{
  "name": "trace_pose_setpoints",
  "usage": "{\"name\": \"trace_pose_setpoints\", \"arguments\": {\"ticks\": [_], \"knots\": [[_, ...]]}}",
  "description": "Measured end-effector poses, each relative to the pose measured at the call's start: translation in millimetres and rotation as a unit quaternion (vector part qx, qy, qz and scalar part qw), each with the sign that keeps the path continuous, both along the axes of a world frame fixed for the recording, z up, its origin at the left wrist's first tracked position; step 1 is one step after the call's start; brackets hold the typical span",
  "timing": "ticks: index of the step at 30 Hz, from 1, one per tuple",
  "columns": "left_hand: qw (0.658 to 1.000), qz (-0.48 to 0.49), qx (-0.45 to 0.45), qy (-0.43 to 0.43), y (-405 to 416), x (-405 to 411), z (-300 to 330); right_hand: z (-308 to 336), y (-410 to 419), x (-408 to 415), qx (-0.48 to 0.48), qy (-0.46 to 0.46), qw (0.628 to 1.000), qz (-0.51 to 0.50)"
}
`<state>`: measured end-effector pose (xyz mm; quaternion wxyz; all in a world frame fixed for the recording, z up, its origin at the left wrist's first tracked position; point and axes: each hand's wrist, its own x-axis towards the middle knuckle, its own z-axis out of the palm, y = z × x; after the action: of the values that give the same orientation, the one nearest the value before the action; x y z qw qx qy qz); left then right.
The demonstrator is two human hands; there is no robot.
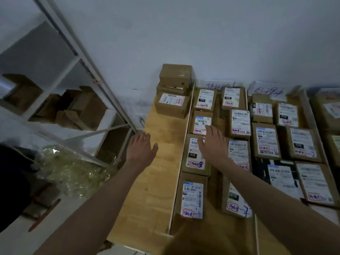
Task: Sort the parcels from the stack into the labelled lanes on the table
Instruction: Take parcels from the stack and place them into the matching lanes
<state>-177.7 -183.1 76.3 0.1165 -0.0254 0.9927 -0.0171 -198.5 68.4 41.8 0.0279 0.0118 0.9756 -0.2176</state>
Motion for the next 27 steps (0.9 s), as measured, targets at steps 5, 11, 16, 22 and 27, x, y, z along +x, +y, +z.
{"name": "trace_pose_setpoints", "arguments": {"ticks": [5,11,16,22,27], "knots": [[0.998,-0.056,0.009,-0.013,-20.6,-58.1,-14.6,-10.0,-35.0,-25.0,-0.004,-0.028,0.998,-0.059],[0.995,-0.088,0.042,-0.001,-48.1,-143.1,-35.4,-24.8,-71.9,-81.6,0.001,-0.05,0.994,-0.094],[0.989,-0.115,0.084,0.029,-51.5,-218.8,-58.0,-35.9,-86.2,-141.8,0.017,-0.038,0.995,-0.087],[0.974,-0.182,0.126,0.047,-47.3,-271.6,-98.2,-55.8,-97.6,-221.0,0.053,-0.031,0.998,-0.033],[0.96,-0.224,0.142,0.086,-57.7,-259.0,-130.5,-73.2,-103.6,-259.4,0.086,-0.062,0.994,-0.008]]}}
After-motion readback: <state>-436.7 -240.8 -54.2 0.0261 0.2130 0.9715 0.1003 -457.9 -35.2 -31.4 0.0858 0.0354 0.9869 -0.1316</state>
